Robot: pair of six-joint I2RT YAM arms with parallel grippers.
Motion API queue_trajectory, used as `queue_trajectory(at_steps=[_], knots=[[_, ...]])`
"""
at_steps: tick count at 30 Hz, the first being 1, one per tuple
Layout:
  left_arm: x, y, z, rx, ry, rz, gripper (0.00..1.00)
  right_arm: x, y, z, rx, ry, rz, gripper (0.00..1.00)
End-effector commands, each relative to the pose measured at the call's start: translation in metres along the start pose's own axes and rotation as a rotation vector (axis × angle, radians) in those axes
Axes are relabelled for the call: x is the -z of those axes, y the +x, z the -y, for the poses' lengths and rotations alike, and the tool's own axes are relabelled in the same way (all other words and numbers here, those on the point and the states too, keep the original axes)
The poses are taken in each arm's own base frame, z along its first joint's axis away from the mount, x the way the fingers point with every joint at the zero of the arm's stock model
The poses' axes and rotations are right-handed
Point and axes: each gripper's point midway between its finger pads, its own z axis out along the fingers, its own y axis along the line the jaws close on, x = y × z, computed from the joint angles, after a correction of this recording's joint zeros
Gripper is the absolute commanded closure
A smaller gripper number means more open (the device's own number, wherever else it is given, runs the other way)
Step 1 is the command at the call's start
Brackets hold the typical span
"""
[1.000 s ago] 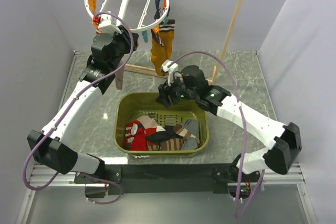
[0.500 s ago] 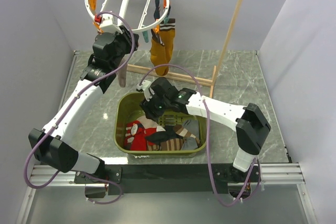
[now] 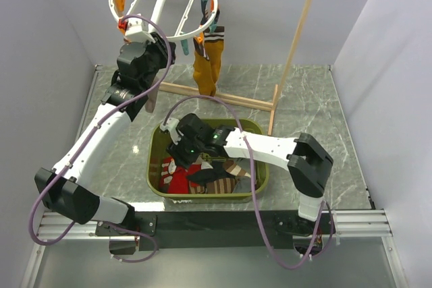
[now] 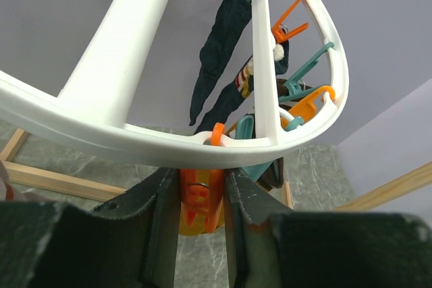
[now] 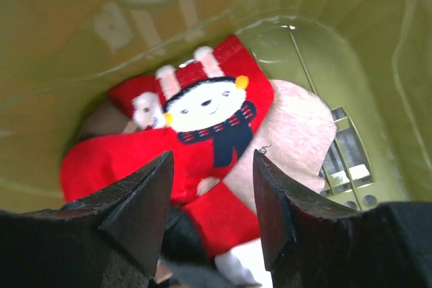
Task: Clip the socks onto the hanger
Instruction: Pick up the sock from the bin.
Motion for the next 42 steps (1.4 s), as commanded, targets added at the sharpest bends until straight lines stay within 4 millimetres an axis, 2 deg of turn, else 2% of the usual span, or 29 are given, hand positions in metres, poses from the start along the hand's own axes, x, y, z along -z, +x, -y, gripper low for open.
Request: queue_trajectory(at_steps=[1, 5, 9, 12, 13, 14, 15, 16, 18, 19, 21, 22, 23, 24, 25, 27, 28, 30, 31, 32, 34, 38, 42], knots=[[0.010, -0.039, 0.009, 0.010, 0.020, 0.122, 0.83, -0.006, -0.023, 0.002, -0.034, 0.020, 0.062, 0.43], [0.010, -0.041, 0.009, 0.008, 0.022, 0.127, 0.83, -0.021, -0.011, 0.003, -0.063, 0.016, 0.013, 0.44], [0.010, -0.043, 0.010, -0.002, 0.024, 0.128, 0.83, -0.023, -0.003, 0.000, -0.070, 0.007, -0.004, 0.45], [0.009, -0.041, 0.007, -0.006, 0.014, 0.126, 0.83, -0.024, 0.002, -0.001, -0.074, 0.010, -0.020, 0.60], [0.009, -0.040, 0.007, -0.007, 0.015, 0.124, 0.83, -0.024, 0.003, -0.001, -0.073, 0.010, -0.020, 0.67], [0.010, -0.041, 0.008, -0.008, 0.017, 0.126, 0.83, -0.021, 0.001, -0.002, -0.074, 0.011, -0.012, 0.79], [0.011, -0.042, 0.008, -0.012, 0.018, 0.127, 0.83, -0.021, 0.003, -0.002, -0.078, 0.009, -0.008, 0.83], [0.012, -0.043, 0.007, -0.011, 0.015, 0.130, 0.82, -0.018, 0.000, -0.004, -0.083, 0.002, 0.005, 0.92], [0.012, -0.045, 0.006, -0.015, 0.009, 0.136, 0.82, -0.015, 0.004, -0.006, -0.098, -0.006, 0.006, 1.00], [0.013, -0.047, 0.007, -0.014, 0.013, 0.140, 0.82, -0.008, 0.000, -0.007, -0.095, -0.002, 0.021, 1.00], [0.013, -0.050, 0.007, -0.013, 0.016, 0.147, 0.82, 0.002, 0.002, -0.003, -0.097, 0.029, 0.025, 1.00], [0.013, -0.050, 0.008, -0.011, 0.022, 0.148, 0.82, 0.019, -0.009, -0.002, -0.092, 0.043, 0.072, 1.00], [0.014, -0.050, 0.008, -0.006, 0.023, 0.150, 0.82, 0.026, -0.005, 0.002, -0.099, 0.059, 0.078, 1.00], [0.013, -0.051, 0.009, -0.004, 0.027, 0.152, 0.82, 0.035, -0.009, 0.006, -0.107, 0.079, 0.106, 1.00], [0.013, -0.051, 0.009, -0.004, 0.029, 0.152, 0.83, 0.054, -0.021, 0.006, -0.109, 0.087, 0.160, 1.00], [0.014, -0.052, 0.010, 0.002, 0.032, 0.157, 0.83, 0.071, -0.022, 0.021, -0.143, 0.138, 0.198, 1.00], [0.014, -0.052, 0.010, 0.001, 0.034, 0.159, 0.82, 0.088, -0.031, 0.023, -0.147, 0.151, 0.247, 1.00], [0.014, -0.051, 0.010, -0.001, 0.033, 0.158, 0.83, 0.101, -0.031, 0.034, -0.158, 0.198, 0.289, 1.00], [0.013, -0.050, 0.010, -0.002, 0.034, 0.155, 0.83, 0.114, -0.036, 0.034, -0.154, 0.203, 0.329, 1.00], [0.014, -0.051, 0.011, 0.000, 0.036, 0.155, 0.83, 0.115, -0.030, 0.036, -0.155, 0.210, 0.332, 1.00], [0.015, -0.052, 0.011, 0.002, 0.037, 0.155, 0.83, 0.125, -0.034, 0.042, -0.176, 0.223, 0.376, 1.00], [0.018, -0.050, 0.010, 0.008, 0.040, 0.149, 0.83, 0.133, -0.032, 0.045, -0.199, 0.222, 0.406, 1.00], [0.020, -0.044, 0.010, 0.020, 0.045, 0.132, 0.83, 0.155, -0.052, 0.045, -0.218, 0.204, 0.552, 1.00]])
